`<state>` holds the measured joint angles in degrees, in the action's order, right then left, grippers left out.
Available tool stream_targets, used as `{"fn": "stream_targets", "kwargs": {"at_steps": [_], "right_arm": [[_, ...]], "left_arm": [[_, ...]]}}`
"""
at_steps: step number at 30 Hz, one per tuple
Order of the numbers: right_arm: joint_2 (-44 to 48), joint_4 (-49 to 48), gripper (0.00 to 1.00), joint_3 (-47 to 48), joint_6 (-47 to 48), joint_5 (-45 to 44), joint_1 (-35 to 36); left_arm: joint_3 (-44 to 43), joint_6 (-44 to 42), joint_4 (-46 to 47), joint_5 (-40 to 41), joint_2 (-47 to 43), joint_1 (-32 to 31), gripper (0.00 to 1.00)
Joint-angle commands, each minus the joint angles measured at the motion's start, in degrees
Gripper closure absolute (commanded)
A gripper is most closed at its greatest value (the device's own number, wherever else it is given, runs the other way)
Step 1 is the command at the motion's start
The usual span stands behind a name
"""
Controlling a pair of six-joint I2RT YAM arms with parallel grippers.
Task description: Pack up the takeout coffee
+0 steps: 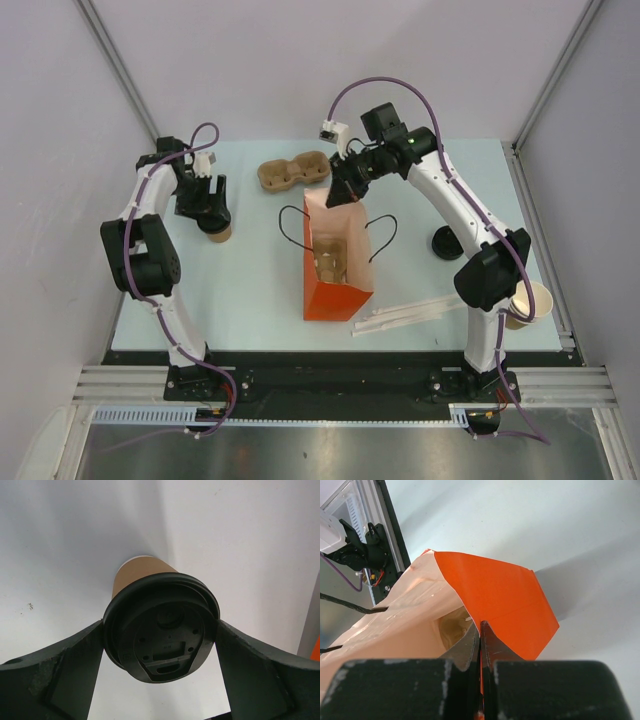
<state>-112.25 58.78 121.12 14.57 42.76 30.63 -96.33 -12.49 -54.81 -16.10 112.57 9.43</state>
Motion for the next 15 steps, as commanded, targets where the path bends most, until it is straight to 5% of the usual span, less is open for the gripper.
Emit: {"fn": "stream_targets", "kwargs": {"at_steps": [1,4,15], "right_arm": [[-0.34,-1.65,1.00,2.89,-0.94,0.65,0.39],[-0.61,-1.66,1.00,3.07,-0.94,0.65,0.57],[-1.22,-1.83,1.00,3.69,-0.94,0.48,1.18]], "left_arm": [[-1.22,-0.52,-1.53,2.21,-1.22,1.11,0.07],[-1.49,-0.52,-1.80,2.47,-1.22,1.20,0.00],[-3.95,-0.08,-2.41,2.47,-0.95,1.73,0.01]]}}
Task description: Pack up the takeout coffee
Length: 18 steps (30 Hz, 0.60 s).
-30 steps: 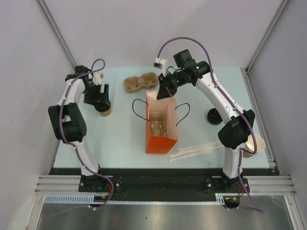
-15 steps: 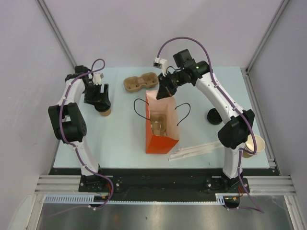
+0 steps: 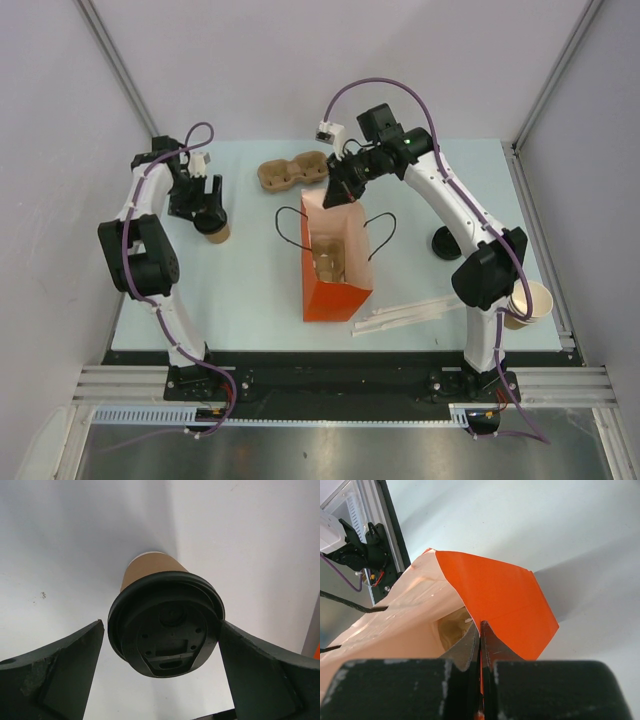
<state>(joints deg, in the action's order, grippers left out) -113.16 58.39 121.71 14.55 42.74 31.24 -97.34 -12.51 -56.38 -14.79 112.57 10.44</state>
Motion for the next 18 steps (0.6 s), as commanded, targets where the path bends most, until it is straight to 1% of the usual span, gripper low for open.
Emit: {"fn": "stream_targets", "kwargs": {"at_steps": [1,9,18], "right_arm": [[-0.39,-1.35,1.00,3.18,-1.01,0.50,0.57],[-0.65,-1.44,1.00,3.53,-0.92,0.33,0.92],[-0.74,-1.35,1.00,3.97,-0.84,-0.03,1.01]], "left_arm": [[-3.12,-0.06,-0.84,0.90,-0.95,0.90,0.00],[-5.93,-0.06,-1.63,0.64,0.28,1.08,0.01],[-5.14,-0.58,-2.33,-0.42,0.72,0.99,0.00]]}}
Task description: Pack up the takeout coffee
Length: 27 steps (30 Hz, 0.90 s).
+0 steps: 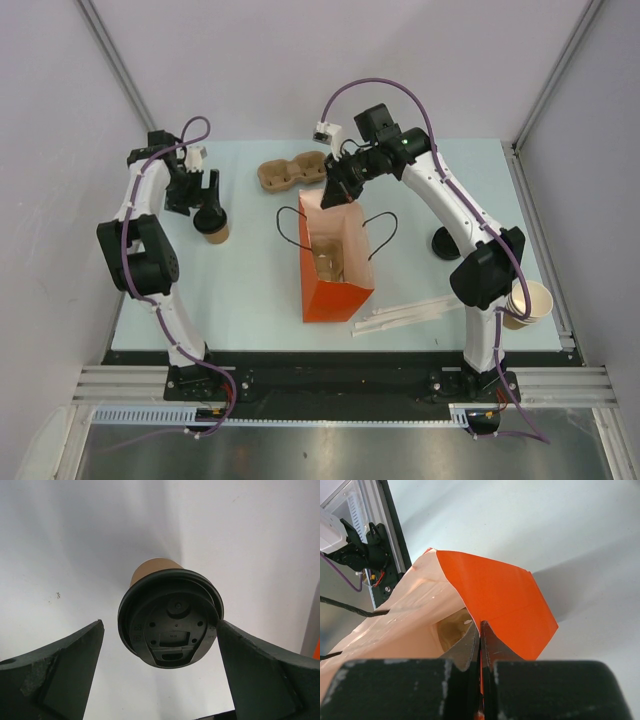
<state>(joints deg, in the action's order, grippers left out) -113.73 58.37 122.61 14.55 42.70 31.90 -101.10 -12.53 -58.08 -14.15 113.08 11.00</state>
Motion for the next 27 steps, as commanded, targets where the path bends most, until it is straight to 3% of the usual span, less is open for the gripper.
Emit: {"fn": "stream_targets", "kwargs": {"at_steps": [1,27], "right_arm": [[-0.26,-1.33,1.00,3.08,-0.92,0.02,0.27],[-0.61,-1.24,1.00,3.25,-0.75,0.28,0.36]], "left_arm": [[-1.21,-0.56,-0.63,-0.97,0.30,0.51,0.01],[0.46,-0.65,-0.36,-2.90,-0.40,0.42,0.00]]}}
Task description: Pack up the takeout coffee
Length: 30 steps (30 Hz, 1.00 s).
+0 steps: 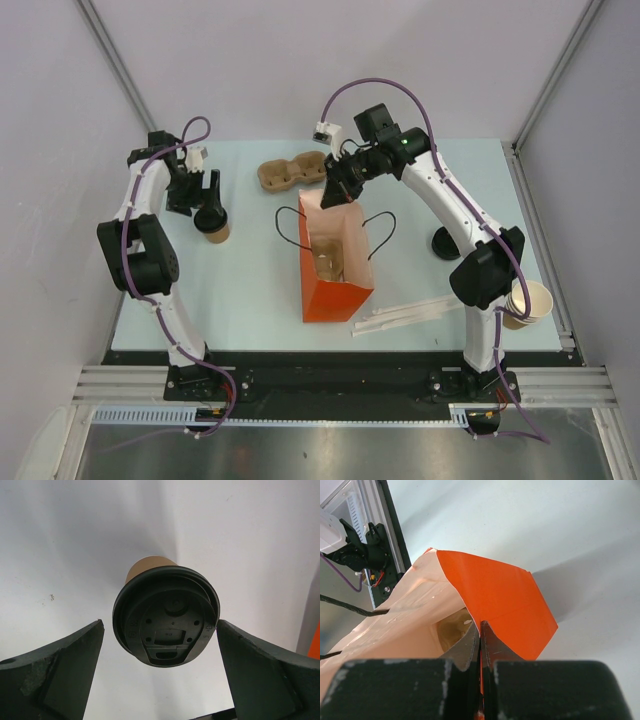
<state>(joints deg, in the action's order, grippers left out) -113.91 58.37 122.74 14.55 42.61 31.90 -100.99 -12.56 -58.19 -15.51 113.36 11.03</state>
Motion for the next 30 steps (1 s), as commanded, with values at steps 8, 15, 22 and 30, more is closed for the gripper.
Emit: {"fn": "stream_targets", "kwargs": {"at_steps": [8,15,22,30], "right_arm": [[-0.61,-1.41,1.00,3.21,-0.75,0.54,0.27],[-0.61,-1.33,1.00,3.21,-0.75,0.46,0.18],[-0.53,-1.24,1.00,3.12,-0.57,0.37,0.18],[-0.61,-1.24,1.00,3.30,-0.75,0.37,0.09]], "left_arm": [[2.37,-0.63,0.45,-1.10,-0.95,0.40,0.01],[2.47,-0.45,1.15,-0.58,-0.34,0.40,0.02],[2.11,-0.01,1.59,-0.93,0.28,0.40,0.04],[2.55,-0.01,0.98,-0.93,-0.33,0.40,0.13]]}}
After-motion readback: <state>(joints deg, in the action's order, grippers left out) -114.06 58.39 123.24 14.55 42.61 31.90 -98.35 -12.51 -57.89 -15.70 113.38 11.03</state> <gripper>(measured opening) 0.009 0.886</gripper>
